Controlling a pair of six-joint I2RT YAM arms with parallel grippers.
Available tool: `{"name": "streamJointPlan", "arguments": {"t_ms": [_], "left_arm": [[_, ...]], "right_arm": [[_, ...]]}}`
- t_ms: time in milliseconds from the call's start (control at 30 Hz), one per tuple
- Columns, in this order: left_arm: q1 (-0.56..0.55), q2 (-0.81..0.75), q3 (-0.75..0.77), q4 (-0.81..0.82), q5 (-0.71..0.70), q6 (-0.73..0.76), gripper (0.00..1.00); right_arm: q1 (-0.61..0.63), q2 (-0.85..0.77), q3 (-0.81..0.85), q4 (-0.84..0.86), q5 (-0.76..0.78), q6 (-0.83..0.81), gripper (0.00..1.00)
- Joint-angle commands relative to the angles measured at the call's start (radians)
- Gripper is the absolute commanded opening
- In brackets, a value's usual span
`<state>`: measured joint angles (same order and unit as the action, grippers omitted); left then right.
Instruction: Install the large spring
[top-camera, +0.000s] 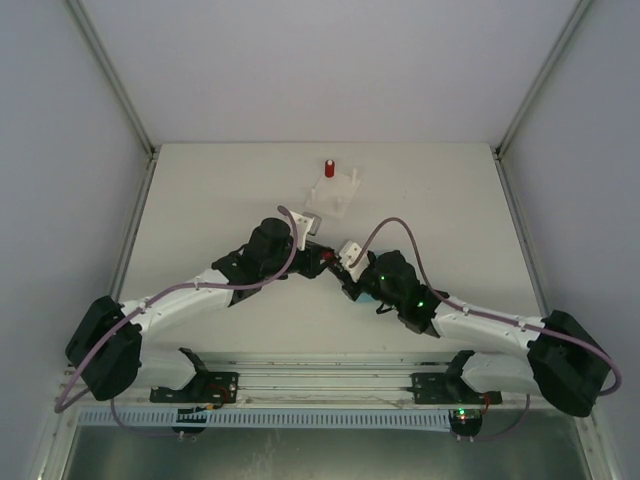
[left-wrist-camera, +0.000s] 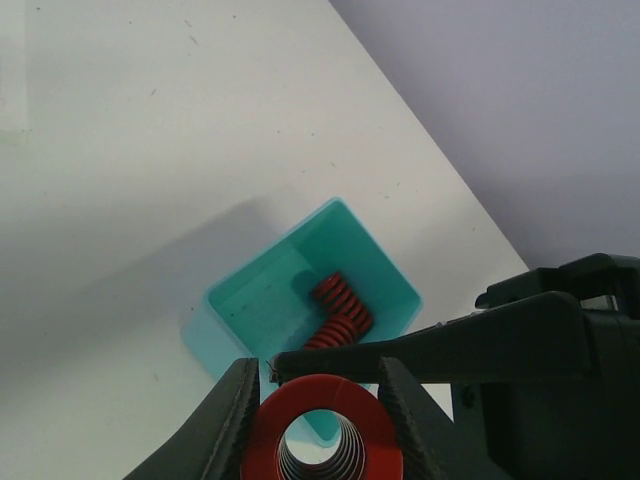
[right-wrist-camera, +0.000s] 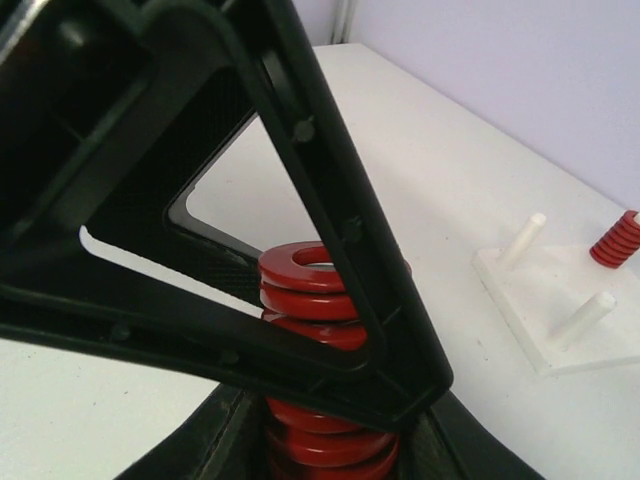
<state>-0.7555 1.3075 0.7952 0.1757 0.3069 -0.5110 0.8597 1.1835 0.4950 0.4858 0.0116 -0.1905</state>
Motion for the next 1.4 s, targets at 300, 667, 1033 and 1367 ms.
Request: {"name": "streamJointPlan", "arguments": {"t_ms": [300,667,1033,1367], "left_arm": [[0.004,-0.033,0.15,-0.086,-0.253,0.132,0.0],[0.154,0.165,0.298,-0.082,-0.448,0.24,0.0],[0.209,0.505,0.557,-0.089,-0.485,0.323,0.0],[0.24,0.691,0.748,-0.14,-0.463,0.329,0.0]], "right_arm": [[0.002,-0.118,0.105,-0.332,0.114,0.125,0.87],[-0.093,-0.177,0.311,-0.712,0.288,0.378,0.99],[-0.157,-0.235,0.159,-0.618,0.404,0.38,0.99],[-0.192,-0.226,0.148,-0.622,0.38,0.381,0.99]]}}
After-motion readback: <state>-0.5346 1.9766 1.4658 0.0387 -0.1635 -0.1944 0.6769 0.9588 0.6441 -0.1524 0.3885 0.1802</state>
